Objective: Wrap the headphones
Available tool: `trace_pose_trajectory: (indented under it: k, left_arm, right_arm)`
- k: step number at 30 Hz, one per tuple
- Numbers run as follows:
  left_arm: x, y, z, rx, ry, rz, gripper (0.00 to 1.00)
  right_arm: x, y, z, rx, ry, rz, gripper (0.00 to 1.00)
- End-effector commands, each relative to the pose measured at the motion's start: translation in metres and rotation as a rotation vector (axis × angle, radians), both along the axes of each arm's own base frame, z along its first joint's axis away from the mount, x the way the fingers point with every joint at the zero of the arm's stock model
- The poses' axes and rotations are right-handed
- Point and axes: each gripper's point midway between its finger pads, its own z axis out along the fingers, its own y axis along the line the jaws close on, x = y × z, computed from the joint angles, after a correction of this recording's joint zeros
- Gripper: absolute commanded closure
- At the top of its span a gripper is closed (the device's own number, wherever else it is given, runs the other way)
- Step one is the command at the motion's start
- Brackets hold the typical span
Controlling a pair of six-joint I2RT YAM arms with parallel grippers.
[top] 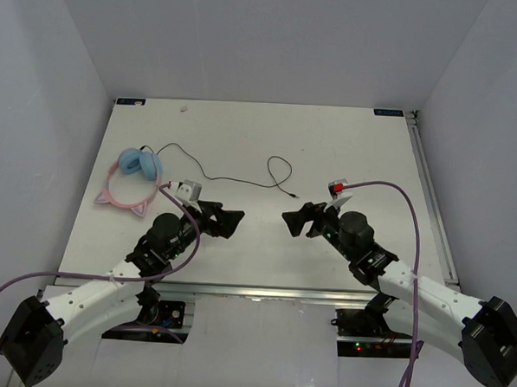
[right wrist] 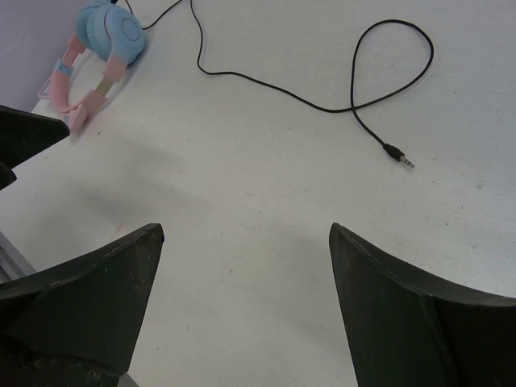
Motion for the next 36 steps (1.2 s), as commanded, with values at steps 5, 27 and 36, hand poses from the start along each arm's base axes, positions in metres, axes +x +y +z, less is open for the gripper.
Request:
trace_pose_trajectory:
  k: [5,27,36]
  left_arm:
    - [0.000,0.004,0.004,-0.006,-0.023,0.015,0.04]
    - [0.122,0.177,0.033,0.176,0.341,0.899,0.07]
    - [0.118,0.309,-0.019,0.061,0.718,1.188,0.12]
  right_arm:
    - [0.003,0.005,0.019,0.046,-0.040,0.006,0.10]
    - [-0.007,-0.003,0.045,0.130,-0.120,0.008,0.10]
    - [-0.008,-0.006,0.048,0.137,-0.119,-0.001,0.10]
